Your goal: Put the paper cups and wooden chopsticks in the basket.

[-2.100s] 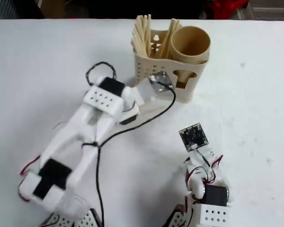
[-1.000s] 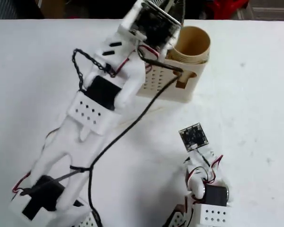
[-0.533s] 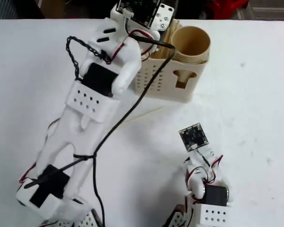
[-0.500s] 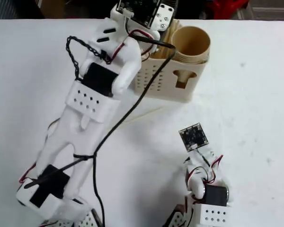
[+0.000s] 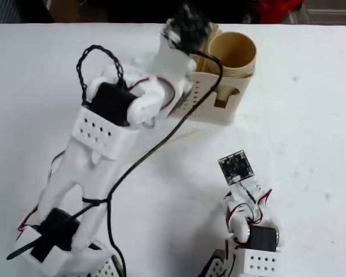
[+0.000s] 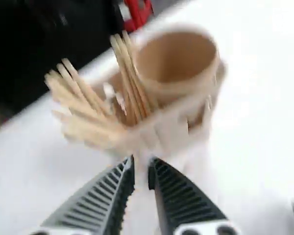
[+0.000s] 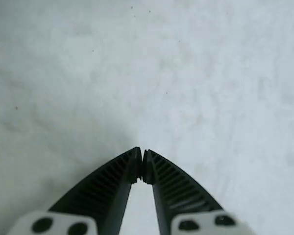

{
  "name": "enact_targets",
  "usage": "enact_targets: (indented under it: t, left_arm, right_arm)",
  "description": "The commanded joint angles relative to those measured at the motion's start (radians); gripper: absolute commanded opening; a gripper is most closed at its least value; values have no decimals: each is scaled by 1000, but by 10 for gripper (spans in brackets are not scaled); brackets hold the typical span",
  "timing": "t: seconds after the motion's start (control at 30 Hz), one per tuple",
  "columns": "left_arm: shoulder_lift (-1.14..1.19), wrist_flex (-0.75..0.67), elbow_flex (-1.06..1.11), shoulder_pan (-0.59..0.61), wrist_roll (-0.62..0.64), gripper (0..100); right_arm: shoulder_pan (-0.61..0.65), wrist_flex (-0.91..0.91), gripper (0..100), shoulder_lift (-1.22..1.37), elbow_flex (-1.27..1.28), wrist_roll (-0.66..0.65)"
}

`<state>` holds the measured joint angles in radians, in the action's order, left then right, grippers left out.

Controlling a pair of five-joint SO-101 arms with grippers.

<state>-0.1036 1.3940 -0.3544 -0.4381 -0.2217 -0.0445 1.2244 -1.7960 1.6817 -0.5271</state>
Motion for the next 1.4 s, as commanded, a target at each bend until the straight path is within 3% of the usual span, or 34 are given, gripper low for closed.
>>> enact_targets:
  t: [0.0,0.07,0.23,0.43,0.57,0.77,0.97,1.37]
  left_arm:
    - [28,169,83,-50,-141,72]
    - [65,135,209,-54,-183,73]
    - [183,-129,485,-36,-258,76]
    - [377,-282,514,4,-269,92]
    - [503,-281,419,53,-269,162]
    - [619,-221,324,64,-269,133]
    - [630,-203,307,65,-262,73]
    - [476,-78,278,19,-264,76]
  right_arm:
    - [-5,2,18,-7,8,-12]
    - [-5,2,18,-7,8,-12]
    - [-5,10,18,-7,8,-12]
    - [-5,10,18,-7,8,-12]
    - [-5,10,18,-7,8,-12]
    - [-5,10,18,-7,8,-12]
    - [-5,10,18,-7,8,-12]
    - [-5,10,18,-7,8,-12]
